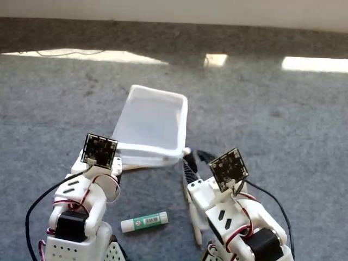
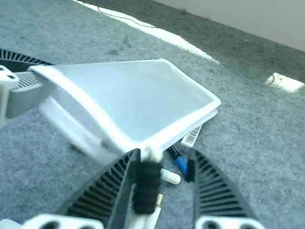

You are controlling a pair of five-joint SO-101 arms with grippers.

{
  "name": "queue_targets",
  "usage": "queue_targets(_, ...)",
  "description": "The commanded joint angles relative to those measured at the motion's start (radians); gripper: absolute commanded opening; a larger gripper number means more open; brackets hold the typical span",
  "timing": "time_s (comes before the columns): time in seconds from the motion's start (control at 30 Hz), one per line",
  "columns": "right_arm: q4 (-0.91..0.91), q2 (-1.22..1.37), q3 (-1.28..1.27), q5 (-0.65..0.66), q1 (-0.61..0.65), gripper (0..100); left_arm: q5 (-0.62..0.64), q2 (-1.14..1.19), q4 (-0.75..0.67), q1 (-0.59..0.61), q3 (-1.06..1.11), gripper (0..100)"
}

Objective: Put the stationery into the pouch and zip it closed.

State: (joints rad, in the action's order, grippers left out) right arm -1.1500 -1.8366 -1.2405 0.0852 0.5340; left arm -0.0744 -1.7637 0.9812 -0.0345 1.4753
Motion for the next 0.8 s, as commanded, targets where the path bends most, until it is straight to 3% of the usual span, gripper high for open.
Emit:
queue_targets(0.0,-0.001,0.002,0.053,-0.008,-0.05,23.6,-0.005,0.005,0.006,0.056,-0.068,1)
queue_targets(0.47,0.053,0.002,-0.045,-0.008,-0.082,23.5,0.066,0.007,0.018,0.194,-0.114,1)
queue_targets(0.77,0.163,0.012,-0.145,-0.008,-0.151,23.5,0.068,0.008,0.103,0.196,-0.216,1)
